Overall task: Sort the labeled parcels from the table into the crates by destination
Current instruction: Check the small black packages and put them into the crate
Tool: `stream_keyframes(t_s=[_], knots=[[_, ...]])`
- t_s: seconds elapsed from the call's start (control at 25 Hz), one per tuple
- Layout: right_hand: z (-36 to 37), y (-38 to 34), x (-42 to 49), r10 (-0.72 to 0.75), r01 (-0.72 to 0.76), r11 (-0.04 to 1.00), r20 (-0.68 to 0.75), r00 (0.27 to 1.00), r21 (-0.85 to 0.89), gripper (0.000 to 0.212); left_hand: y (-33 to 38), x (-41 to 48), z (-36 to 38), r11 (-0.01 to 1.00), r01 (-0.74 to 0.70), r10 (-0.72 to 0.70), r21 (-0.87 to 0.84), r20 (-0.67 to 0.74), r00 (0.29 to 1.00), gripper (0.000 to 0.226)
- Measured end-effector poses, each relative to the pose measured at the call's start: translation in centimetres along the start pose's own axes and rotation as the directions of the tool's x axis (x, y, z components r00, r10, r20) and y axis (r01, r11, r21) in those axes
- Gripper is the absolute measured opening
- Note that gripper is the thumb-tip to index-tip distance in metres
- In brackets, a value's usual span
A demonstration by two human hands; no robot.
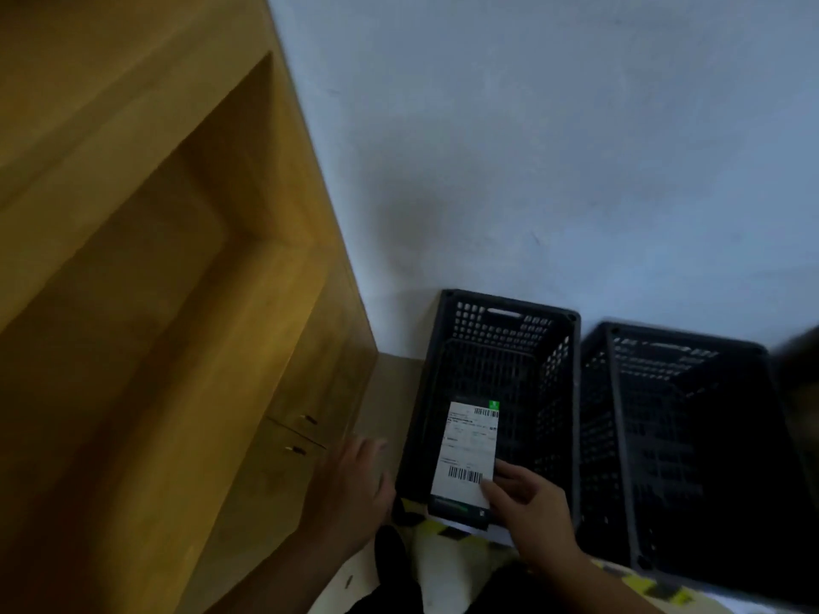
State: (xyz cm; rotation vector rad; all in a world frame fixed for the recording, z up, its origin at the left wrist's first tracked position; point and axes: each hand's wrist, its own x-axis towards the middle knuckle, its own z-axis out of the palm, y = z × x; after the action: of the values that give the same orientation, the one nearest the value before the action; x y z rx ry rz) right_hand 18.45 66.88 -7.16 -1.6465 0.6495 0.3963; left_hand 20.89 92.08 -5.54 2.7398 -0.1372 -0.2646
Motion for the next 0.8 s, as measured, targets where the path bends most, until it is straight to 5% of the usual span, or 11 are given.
stream_keyframes(t_s=[0.36, 0.56, 0.8], knots=[[1.7, 3.5, 6.5, 0.106, -0.108, 0.994, -0.090, 0.990, -0.009, 0.044, -3.2, 5.7, 4.4, 0.995, -0.093, 0.095, -0.016, 0.168, 0.981, 0.035], [5.6, 10.9, 18.8, 0.092, -0.100, 0.990, -0.087, 0.992, -0.097, 0.040, -8.8, 9.2, 13.5, 0.999, 0.026, -0.017, -0.036, 0.221, 0.975, 0.034], [9.6, 21.4, 27.5, 0.249, -0.256, 0.938, -0.061, 0.967, -0.234, 0.036, -14.4, 11.0, 21.1, 0.985, 0.153, -0.123, -0.075, 0.303, 0.945, 0.033]])
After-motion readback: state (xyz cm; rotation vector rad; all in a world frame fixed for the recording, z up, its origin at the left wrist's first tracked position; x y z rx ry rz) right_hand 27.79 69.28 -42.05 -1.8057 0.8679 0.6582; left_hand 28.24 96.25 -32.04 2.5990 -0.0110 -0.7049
